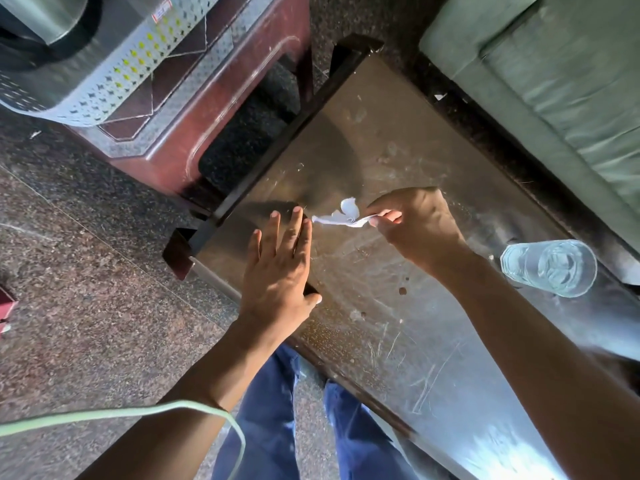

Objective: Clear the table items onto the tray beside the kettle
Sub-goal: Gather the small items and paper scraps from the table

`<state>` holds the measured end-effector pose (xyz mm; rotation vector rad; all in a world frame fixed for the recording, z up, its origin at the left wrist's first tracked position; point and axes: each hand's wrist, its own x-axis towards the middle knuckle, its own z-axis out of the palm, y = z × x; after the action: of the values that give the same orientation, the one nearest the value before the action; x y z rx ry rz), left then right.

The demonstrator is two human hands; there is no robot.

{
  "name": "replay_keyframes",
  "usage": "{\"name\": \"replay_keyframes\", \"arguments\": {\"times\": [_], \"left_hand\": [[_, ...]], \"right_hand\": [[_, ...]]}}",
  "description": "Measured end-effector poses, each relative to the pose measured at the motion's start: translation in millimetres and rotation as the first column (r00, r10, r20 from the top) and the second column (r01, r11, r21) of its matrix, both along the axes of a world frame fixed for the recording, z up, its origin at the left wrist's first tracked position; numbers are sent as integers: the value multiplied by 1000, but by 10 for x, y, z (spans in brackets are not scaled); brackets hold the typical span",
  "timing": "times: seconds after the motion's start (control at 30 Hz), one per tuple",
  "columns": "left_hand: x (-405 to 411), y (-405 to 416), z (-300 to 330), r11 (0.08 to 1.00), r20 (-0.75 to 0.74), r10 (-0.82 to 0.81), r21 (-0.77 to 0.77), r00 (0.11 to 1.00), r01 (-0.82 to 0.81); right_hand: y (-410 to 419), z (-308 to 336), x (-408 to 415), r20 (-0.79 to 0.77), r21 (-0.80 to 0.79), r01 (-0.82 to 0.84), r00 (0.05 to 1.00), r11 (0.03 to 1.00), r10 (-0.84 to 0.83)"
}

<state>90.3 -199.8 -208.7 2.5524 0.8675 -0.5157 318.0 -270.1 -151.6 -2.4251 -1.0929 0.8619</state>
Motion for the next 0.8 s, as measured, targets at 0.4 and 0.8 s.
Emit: {"name": "replay_keyframes", "arguments": {"times": [0.4,0.8], "left_hand": [[109,532,389,942,307,308,-231,901,-243],[478,1655,1476,135,135,991,-979,14,-152]], "right_hand": [[581,636,-129,-347,274,272,923,922,-169],[1640,840,-697,-388,455,379,899,806,-204]]}}
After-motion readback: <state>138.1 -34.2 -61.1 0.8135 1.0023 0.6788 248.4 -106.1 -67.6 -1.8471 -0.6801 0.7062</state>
